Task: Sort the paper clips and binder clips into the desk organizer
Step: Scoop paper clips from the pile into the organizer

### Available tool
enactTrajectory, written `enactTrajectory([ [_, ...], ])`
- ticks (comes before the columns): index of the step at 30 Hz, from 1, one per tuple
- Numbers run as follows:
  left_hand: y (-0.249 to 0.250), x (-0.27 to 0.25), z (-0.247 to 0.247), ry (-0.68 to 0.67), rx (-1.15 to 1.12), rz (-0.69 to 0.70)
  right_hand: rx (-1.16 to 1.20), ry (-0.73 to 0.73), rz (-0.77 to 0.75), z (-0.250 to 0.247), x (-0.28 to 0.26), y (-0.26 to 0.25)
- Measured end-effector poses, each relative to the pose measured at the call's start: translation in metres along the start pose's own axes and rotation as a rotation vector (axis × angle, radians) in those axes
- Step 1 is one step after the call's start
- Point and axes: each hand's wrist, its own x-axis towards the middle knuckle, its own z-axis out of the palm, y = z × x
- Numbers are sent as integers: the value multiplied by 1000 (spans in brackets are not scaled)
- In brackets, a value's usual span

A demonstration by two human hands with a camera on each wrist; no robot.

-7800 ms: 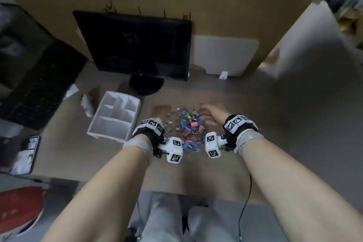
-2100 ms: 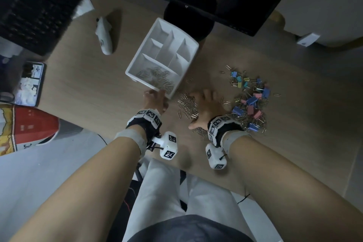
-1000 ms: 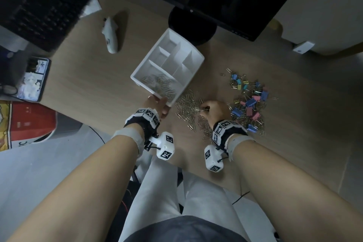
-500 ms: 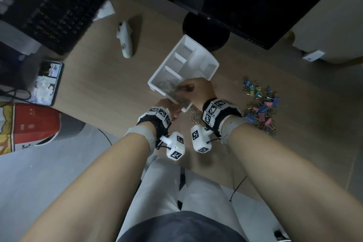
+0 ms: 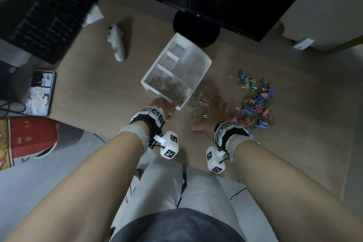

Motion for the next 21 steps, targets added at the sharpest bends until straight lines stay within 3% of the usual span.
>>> enactTrajectory([
  [9, -14, 3, -5, 105, -78, 9, 104, 210, -117, 11, 14, -22],
  [13, -14, 2, -6, -17, -218, 30, 213, 226, -104, 8, 16, -19],
  [21, -7, 2, -12, -92, -119, -13, 313, 240, -2, -1, 19, -7],
])
